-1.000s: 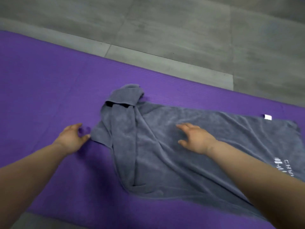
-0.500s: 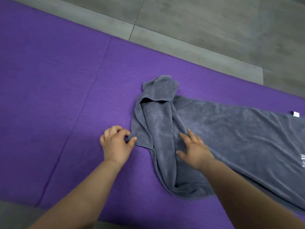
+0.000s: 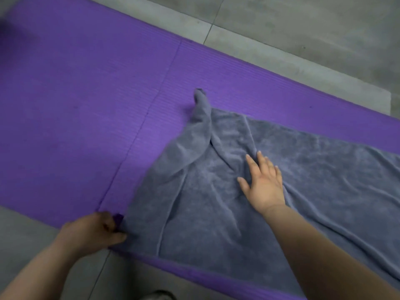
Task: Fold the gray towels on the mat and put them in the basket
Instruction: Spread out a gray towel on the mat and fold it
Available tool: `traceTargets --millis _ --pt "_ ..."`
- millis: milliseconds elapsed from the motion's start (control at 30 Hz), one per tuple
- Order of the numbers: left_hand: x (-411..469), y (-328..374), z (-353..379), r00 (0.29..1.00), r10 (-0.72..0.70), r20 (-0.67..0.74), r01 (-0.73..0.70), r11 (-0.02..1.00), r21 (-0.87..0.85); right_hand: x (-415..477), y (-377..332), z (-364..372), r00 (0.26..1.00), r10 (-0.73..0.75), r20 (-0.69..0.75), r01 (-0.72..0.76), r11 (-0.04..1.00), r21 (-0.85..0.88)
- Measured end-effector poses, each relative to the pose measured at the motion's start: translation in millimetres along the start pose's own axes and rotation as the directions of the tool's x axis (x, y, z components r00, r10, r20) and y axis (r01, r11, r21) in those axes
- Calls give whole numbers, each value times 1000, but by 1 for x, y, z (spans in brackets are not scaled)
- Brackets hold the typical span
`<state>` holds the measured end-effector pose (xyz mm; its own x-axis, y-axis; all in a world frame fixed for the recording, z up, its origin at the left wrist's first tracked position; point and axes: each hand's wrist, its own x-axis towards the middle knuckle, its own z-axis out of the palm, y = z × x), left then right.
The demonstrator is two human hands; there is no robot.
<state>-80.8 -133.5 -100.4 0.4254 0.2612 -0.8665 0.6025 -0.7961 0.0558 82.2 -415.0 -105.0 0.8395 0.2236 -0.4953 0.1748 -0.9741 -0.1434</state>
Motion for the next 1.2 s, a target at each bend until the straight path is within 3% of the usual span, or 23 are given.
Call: traceTargets --millis 33,100,167,200,267,333,433,533,600,633,667,800,867,1000,1067,1200 --pt "4 2 -8 999 30 -27 -30 1000 -9 2 -3 0 1000 2 -2 -2 1000 3" --pt "14 27 -27 960 140 -244 -199 951 -236 6 -6 0 1000 10 -3 -10 1000 9" --pt "38 71 -51 838 138 -528 -405 805 -433 8 -6 0 1000 9 -3 -9 1000 11" --pt "48 96 -66 792 127 -597 -467 755 -460 9 -5 1 1000 5 -7 -5 1000 12" --pt "74 138 -96 771 90 -630 -518 665 -539 10 0 1 1000 6 -11 -6 1000 18" --pt "106 162 -122 815 3 -579 -458 616 -641 12 7 -1 1000 30 -6 -30 999 36" --pt "134 177 -143 807 36 -589 -469 645 -604 16 16 -4 998 55 -7 -55 996 65" --pt "138 182 -163 640 197 -743 -608 721 -332 21 22 -6 998 67 -18 -65 994 84" --pt "134 183 -183 498 173 -850 -639 735 -225 29 23 -8 998 61 -34 -57 993 101" --pt "132 183 -191 471 156 -868 -632 746 -209 32 23 -10 997 61 -39 -56 992 112" --pt "133 181 -196 484 154 -861 -609 766 -206 35 22 -13 997 62 -40 -57 991 122" --pt "133 161 -182 657 173 -733 -437 880 -184 47 18 -24 997 66 -33 -58 980 190" --pt "122 150 -150 648 166 -743 -378 917 -125 55 21 -30 996 56 -68 -41 978 206" --pt "98 129 -54 588 435 -681 -458 874 163 82 37 -48 967 159 -201 -124 976 177" --pt "96 117 -24 617 470 -631 -414 876 247 96 42 -59 959 224 -172 -193 965 179" --pt "86 99 -17 677 470 -566 -361 883 301 117 46 -70 963 269 -31 -268 963 18"
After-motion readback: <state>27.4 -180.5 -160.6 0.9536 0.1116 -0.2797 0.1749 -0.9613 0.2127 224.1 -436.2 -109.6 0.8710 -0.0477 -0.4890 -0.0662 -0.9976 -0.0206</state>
